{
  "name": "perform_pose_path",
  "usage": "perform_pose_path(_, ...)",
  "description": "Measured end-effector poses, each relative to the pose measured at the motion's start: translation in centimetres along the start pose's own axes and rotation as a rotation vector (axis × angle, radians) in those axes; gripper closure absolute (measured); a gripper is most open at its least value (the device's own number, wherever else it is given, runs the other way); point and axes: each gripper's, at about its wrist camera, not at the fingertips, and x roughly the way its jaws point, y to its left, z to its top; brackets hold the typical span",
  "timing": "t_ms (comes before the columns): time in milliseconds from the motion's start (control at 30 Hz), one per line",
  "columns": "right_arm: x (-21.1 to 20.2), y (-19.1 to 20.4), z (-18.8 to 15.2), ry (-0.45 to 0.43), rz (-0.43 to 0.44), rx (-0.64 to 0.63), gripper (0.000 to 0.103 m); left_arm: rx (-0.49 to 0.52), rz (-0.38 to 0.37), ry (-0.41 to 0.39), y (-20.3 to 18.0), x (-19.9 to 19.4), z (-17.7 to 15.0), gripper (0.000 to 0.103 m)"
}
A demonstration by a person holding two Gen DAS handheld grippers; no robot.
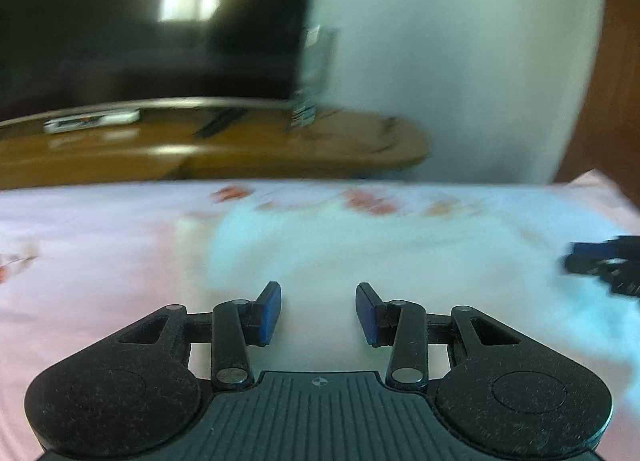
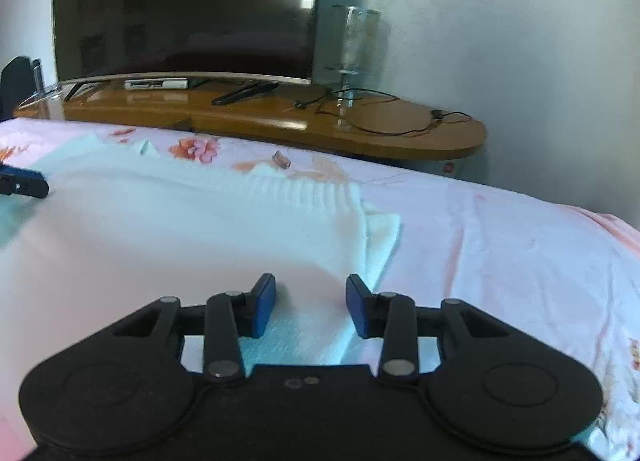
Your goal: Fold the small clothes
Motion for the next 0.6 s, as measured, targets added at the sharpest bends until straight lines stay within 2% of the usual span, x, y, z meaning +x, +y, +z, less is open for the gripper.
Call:
perform_pose_path(67,-1.6,2.8,0.4,-0.055,0.092,-0.017,0.064,0.039,-0.038,0.019,-2.7,0.4,-0.5,0.062)
perform_pose_path(167,-0.6,7.3,-0.5,0.007,0.168,-0.088,0.065,0.096,-0.070,0.076,-5.5,1.5,-2.0,0.062)
perform_pose_path(233,0.6,8.8,-1.6,0.057,0.151,-0.133,0.066,0.156,-0.035,0.072,-6.0,1.8,-2.9,0.062)
perform_pose_path(267,0.9,8.4,-2.2,0.063,0.125,-0.129,0.066,0.154,-0.036,0.069,-5.5,1.5,-3.0,0.062)
perform_pose_path(367,0.2,5.2,-2.5,0.066,0.078,-0.037,0.067,0.135,0.021,0.065,-2.8,-0.3,-2.9,0.062)
perform_pose_path(433,-1.1,4.4,-2.5,0.080,0.053,-0.024,0.068,0.137,0.066,0.057,-2.2,-2.0,-3.1,0.062)
perform_pose_path(500,-3.3,5.0,-2.3,0.044,0.092,-0.024,0.065,0.131,0.054,0.037,-3.1,-3.8,-3.5,0.062)
perform_pose_path(600,-5.4,8.5,-2.7,0.002,0.152,-0.066,0.065,0.156,0.027,0.011,-6.4,-5.6,-4.8,0.062)
